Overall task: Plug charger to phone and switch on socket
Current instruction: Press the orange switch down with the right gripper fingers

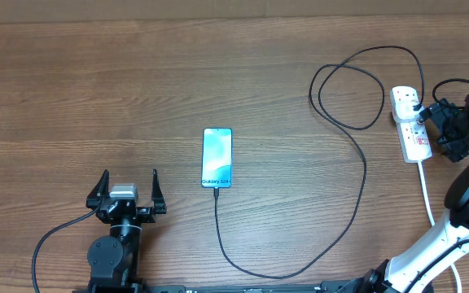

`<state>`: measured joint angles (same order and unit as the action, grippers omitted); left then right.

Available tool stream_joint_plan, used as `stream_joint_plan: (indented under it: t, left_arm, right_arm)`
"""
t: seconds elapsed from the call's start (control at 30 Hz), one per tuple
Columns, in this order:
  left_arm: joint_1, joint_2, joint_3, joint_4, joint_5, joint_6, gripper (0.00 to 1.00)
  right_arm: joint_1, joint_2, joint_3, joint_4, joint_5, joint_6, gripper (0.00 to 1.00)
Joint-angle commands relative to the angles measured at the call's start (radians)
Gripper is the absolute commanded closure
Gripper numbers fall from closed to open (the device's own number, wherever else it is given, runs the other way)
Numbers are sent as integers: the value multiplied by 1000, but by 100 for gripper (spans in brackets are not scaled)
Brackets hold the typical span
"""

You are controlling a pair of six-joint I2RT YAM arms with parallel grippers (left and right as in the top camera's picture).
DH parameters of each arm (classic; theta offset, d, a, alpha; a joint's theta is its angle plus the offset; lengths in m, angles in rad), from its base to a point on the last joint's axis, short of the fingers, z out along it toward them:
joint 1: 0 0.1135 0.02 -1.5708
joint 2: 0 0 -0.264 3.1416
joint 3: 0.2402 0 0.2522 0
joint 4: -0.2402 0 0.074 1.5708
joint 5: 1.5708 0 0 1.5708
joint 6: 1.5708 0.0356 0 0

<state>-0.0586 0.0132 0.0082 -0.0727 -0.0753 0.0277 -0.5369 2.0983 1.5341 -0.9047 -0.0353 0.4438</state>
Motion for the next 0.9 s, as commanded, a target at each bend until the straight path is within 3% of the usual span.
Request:
stream_joint_plan:
  t: [0.0, 0.33, 0.67, 0.87]
  left_arm:
    - [-1, -9, -4, 2, 2, -13, 0]
    - [-1, -9, -4, 2, 2, -13, 1]
    - [-1, -9, -4, 2, 2, -13, 0]
    - [-1, -9, -4, 2, 2, -13, 1]
  right_arm:
    - [45, 25, -47, -39, -101, -53, 0]
    - [50, 25, -49, -48, -96, -62, 0]
    - [50, 25, -49, -17, -85, -349, 0]
    - [50, 25, -49, -2, -5, -369, 0]
